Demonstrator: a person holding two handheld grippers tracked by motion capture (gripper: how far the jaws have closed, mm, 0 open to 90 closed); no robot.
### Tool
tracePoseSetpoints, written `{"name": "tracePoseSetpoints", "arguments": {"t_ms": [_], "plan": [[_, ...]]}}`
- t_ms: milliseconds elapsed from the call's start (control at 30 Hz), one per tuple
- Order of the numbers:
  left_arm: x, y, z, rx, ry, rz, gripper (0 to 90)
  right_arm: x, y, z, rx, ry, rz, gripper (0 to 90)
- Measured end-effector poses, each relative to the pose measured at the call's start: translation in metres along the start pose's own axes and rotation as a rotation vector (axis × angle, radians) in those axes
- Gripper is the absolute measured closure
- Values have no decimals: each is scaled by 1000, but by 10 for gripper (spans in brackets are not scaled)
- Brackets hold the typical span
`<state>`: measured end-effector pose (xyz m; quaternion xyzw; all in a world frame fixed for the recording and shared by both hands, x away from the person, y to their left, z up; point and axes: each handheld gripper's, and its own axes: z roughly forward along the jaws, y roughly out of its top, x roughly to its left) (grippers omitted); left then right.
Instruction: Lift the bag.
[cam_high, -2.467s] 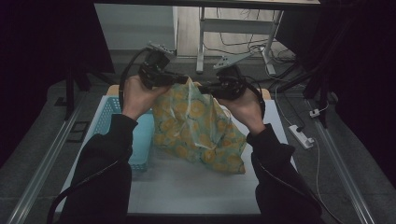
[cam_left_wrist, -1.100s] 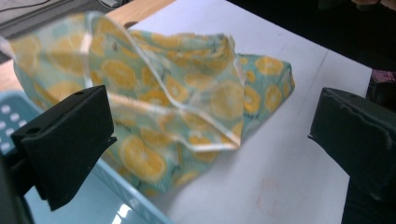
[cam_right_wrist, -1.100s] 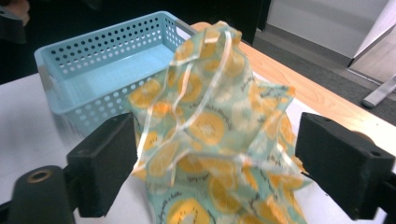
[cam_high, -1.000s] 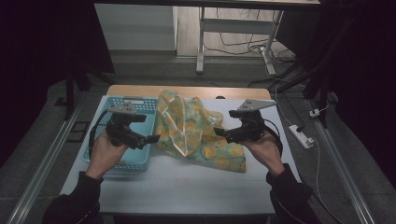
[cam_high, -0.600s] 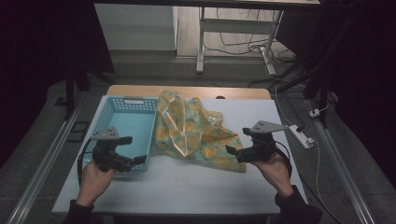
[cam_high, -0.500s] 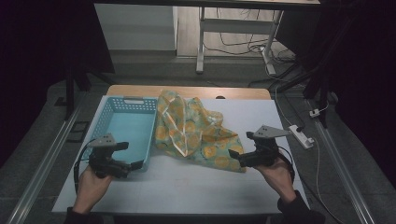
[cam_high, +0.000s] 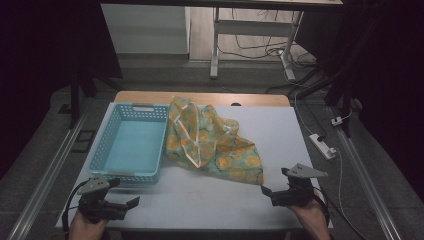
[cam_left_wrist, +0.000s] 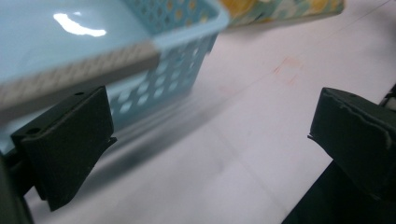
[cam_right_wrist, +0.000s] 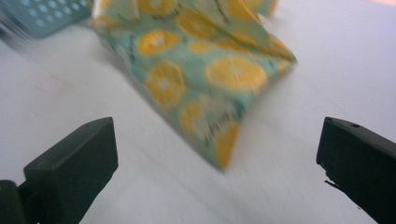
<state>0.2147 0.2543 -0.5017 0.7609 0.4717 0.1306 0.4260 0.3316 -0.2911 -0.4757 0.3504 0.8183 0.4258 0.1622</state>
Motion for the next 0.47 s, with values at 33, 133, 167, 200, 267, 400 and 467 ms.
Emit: {"name": "tracePoseSetpoints", "arguments": {"t_ms": [33,133,167,200,267,400,467], "plan": [[1,-4,-1,11,11,0,0,-1,-5,-2,4,-6,11,0],[6,-15,-2,43,34,-20,0,-2,-19,-7,30,-4,32,0],[7,-18,-2,59,51,-24,0,-1,-24,-7,38,-8,34,0],[8,-20,-2,67,62,-24,0,-1,-28,-8,57,-16,33,0],[10,-24,-2,98,67,-32,0,0,-34,-8,80,-25,33,0],[14,-24,-2,103,46,-65,0,-3,-38,-10,79,-18,51,0],[14,-24,-2,104,41,-67,0,-3,-38,-9,89,-23,50,0]]}}
